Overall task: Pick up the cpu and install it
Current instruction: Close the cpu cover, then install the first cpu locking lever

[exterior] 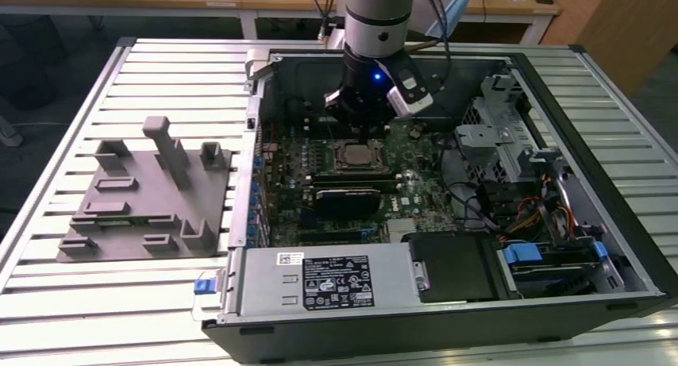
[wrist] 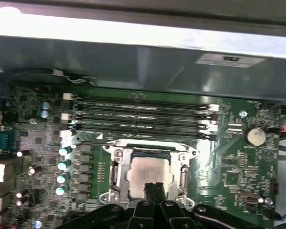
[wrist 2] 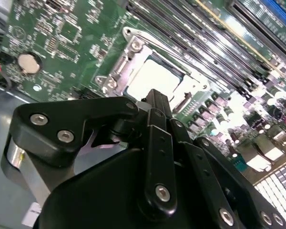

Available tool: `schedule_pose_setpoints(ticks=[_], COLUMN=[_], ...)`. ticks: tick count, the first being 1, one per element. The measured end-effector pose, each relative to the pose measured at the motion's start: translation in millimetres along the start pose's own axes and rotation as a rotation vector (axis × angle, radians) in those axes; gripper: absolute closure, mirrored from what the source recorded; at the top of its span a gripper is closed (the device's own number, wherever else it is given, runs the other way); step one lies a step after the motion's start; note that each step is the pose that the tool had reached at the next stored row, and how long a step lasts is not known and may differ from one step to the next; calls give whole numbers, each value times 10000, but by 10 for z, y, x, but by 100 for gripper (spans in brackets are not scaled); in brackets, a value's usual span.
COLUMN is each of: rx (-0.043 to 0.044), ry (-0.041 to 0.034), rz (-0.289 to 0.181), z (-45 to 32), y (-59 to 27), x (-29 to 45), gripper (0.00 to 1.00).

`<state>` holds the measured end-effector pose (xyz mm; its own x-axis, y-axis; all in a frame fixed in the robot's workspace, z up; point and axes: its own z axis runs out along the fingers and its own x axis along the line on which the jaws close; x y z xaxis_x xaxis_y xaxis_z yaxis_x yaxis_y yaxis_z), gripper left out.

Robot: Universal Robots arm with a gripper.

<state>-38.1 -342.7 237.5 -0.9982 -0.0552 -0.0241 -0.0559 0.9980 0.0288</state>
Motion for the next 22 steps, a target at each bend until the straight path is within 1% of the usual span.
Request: schedule_pose_setpoints(ticks=[2,4,10,22], rx=[-1,1,0,-1], ry=[0,1,0,0], rz=[-1,0,0,0], z=[1,-6,-101,-109], y=[-2,-1,2,2], x=[-22,-22,-24,-25], gripper=[89,89,89,89])
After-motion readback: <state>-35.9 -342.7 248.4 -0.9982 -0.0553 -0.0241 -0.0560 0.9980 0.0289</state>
